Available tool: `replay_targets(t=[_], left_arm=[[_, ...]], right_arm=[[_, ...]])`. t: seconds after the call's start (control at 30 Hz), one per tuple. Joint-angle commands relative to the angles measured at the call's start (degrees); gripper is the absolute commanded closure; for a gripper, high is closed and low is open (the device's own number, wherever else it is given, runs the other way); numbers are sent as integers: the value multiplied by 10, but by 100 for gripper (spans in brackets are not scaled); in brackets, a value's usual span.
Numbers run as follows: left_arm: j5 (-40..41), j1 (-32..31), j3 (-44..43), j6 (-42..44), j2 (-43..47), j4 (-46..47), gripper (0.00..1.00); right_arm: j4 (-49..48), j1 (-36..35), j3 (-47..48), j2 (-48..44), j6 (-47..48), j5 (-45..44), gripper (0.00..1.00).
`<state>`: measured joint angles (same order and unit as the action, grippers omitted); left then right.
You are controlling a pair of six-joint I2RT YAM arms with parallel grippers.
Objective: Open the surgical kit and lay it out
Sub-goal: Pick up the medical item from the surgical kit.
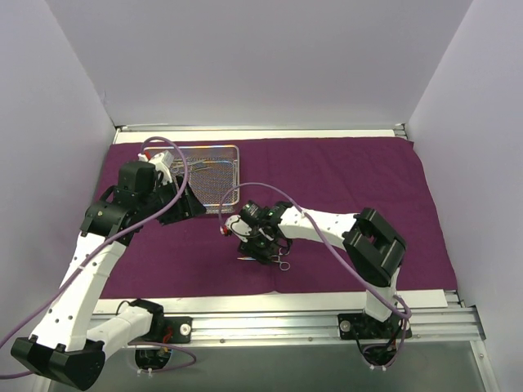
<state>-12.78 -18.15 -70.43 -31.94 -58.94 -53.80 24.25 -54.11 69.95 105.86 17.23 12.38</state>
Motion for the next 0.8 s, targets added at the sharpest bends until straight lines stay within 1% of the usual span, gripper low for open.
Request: replay_targets(t=[0.0, 0.23, 0.37, 0.47, 0.6, 0.67, 0.77], left_arm=[[-10, 2, -6, 2, 2, 12, 35], [-6, 1, -9, 6, 1, 9, 35], [-4, 0, -11, 6, -2, 10, 34], [-5, -2, -11, 7, -6, 11, 34], [-4, -3, -15, 7, -9, 9, 34], [-1, -4, -18, 9, -10, 7, 34], [5, -5, -21, 11, -13, 5, 33]], right_arm=[[12, -3, -1, 11, 13, -24, 59], [18, -10, -17, 21, 15, -15, 63], [17, -14, -20, 26, 14, -12, 64], [18, -14, -15, 36, 13, -14, 66], [16, -21, -7, 37, 10, -10, 76], [12, -21, -7, 28, 9, -10, 79], [18, -21, 4, 21, 8, -8, 87]])
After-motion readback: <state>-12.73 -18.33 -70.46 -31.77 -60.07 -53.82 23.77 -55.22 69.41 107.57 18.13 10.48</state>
